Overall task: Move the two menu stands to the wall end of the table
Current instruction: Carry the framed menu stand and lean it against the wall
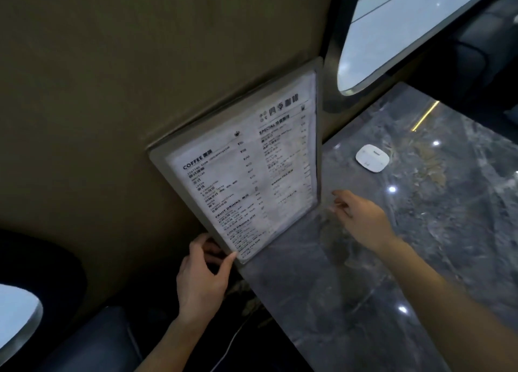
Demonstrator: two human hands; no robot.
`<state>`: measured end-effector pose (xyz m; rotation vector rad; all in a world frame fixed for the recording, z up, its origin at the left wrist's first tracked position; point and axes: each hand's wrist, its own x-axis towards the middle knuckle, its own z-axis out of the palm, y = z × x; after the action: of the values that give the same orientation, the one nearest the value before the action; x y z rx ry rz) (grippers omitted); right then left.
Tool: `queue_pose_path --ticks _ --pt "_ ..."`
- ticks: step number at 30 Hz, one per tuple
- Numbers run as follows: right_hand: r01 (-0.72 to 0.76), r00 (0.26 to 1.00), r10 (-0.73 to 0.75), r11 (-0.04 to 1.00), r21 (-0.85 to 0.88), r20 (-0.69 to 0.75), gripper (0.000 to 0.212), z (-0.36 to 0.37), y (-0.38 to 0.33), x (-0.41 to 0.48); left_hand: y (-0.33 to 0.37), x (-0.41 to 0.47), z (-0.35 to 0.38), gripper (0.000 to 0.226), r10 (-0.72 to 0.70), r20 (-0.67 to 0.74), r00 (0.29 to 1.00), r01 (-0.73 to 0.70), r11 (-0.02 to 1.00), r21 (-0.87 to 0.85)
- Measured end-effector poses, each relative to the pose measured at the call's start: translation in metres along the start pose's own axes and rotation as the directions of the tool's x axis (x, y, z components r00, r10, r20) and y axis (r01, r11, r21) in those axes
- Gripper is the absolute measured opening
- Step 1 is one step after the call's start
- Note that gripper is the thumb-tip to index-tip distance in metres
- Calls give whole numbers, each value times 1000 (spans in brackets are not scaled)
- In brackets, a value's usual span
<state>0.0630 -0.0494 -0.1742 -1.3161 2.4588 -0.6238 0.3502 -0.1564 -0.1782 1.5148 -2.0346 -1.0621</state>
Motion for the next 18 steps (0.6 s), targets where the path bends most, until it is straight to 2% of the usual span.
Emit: queue_pose_path --ticks 3,7,9,12,15,18 --pt "-3 1000 3 1000 4 9 37 -6 10 -14 5 -11 7 55 6 -99 995 -8 1000 -21" --pt "-3 1000 3 1000 1 -17 41 -16 25 -39 24 -33 20 51 154 -207 966 -150 988 33" --pt "11 998 -10 1000 3 -54 43 -22 33 -55 37 -46 26 50 277 -231 933 -270 961 62" --pt "17 995 -20 999 -27 -94 45 -34 47 -81 59 -60 39 52 461 -109 881 -450 886 112" --pt "-16 993 15 1000 -4 -115 50 -48 63 -110 81 -67 58 57 478 91 873 -487 862 144" --pt "-95 982 97 995 21 -163 54 -63 79 -143 105 -77 86 60 517 195 833 -544 830 123"
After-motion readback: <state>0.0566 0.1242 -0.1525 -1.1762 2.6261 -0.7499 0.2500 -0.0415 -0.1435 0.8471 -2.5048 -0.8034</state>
